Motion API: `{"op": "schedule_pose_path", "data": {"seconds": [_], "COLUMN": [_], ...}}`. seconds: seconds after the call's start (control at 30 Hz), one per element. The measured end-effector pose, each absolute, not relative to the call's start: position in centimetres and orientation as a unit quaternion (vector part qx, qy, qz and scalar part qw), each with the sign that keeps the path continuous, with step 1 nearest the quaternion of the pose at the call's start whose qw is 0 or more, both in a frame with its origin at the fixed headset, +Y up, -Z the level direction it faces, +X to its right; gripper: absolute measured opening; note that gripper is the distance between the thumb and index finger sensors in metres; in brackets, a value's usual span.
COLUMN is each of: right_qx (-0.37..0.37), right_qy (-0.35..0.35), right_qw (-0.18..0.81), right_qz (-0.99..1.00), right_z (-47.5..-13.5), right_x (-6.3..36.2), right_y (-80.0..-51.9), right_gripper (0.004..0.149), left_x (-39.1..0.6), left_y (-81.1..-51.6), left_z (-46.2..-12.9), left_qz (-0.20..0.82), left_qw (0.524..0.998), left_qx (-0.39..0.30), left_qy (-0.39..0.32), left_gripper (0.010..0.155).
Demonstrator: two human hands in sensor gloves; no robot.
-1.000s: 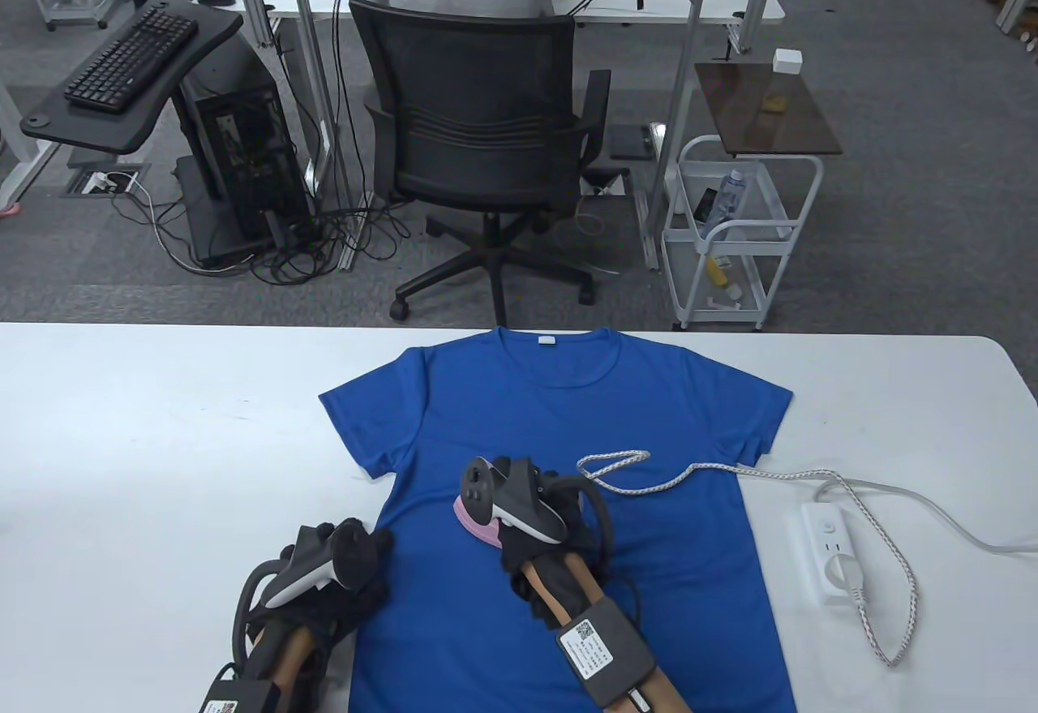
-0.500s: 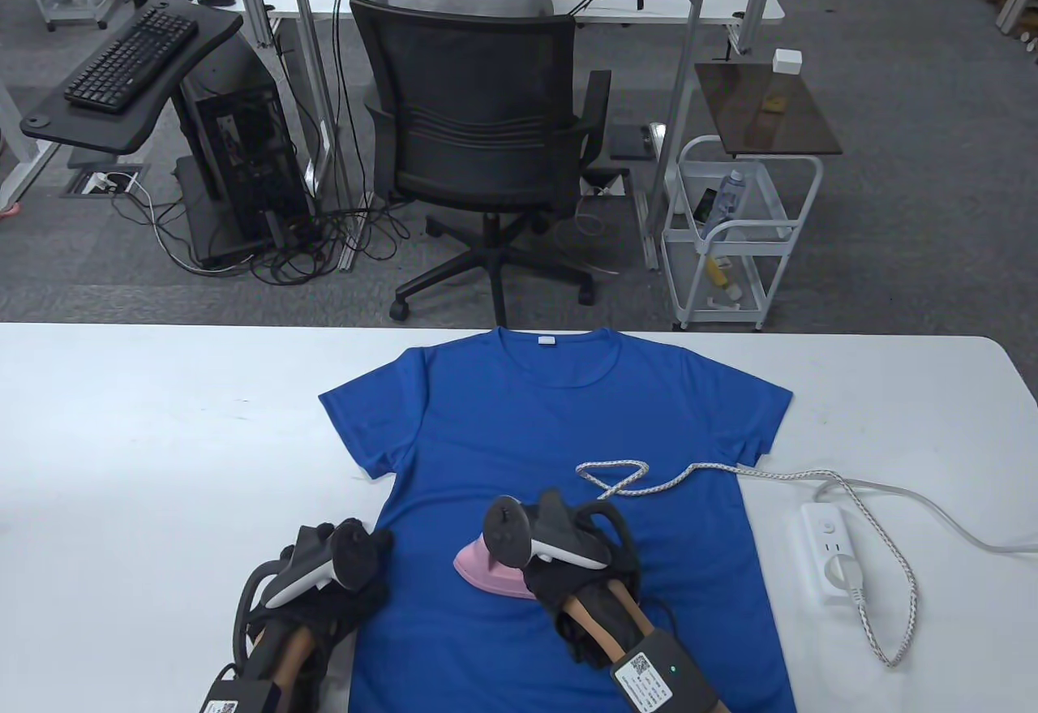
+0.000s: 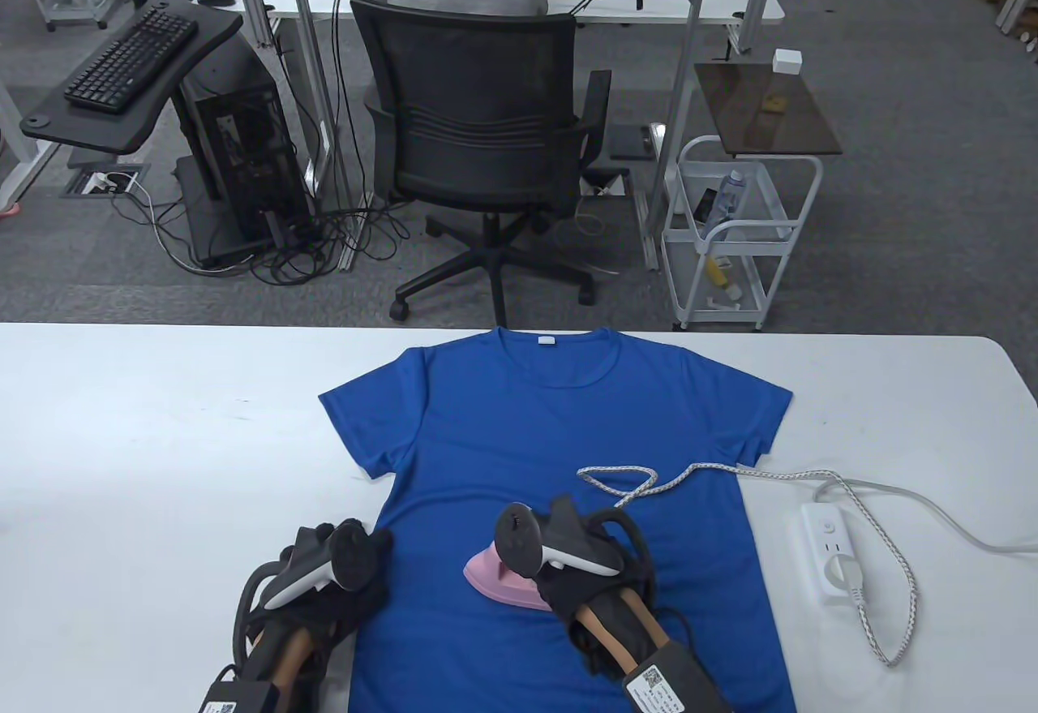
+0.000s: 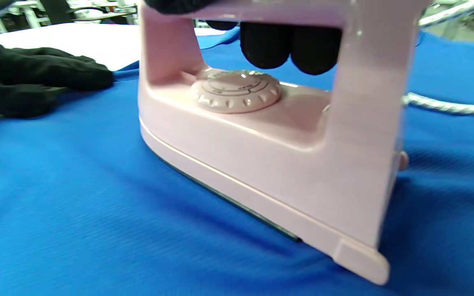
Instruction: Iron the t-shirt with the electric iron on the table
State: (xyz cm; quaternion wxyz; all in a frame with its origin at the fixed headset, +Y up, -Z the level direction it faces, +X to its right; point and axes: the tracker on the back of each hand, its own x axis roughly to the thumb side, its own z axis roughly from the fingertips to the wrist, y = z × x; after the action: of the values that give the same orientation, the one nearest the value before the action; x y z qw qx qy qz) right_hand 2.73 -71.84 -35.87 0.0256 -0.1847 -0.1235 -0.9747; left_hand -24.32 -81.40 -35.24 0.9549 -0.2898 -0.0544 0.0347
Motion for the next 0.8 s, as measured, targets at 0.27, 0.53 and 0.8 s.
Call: {"op": "schedule_pose_path", "data": {"seconds": [0.27,0.53,0.8], "right_qx": [-0.080,-0.091,-0.142], "right_qy": [-0.055,-0.064,-0.113], "right_qw": [0.080,0.065,0.049], "right_qz": [-0.992,-0.992,-0.982], "right_z": [-39.5,-39.9,-38.4], "right_x": [3.1,3.5,4.4], "right_y": [-72.4,-72.3,-71.8], "right_gripper": [0.068,0.068,0.068], "left_x": [-24.4,-24.3,-24.2], "left_y": [-81.4,-81.4,-81.4], "left_z": [-35.2,-35.2,-35.2], "left_qz": [0.034,0.032,0.030], "left_qw": [0.955,0.955,0.953], "left_qx": [-0.289,-0.292,-0.296], "left_qy": [-0.055,-0.052,-0.050], "left_gripper": [0.070,0.070,0.070]}}
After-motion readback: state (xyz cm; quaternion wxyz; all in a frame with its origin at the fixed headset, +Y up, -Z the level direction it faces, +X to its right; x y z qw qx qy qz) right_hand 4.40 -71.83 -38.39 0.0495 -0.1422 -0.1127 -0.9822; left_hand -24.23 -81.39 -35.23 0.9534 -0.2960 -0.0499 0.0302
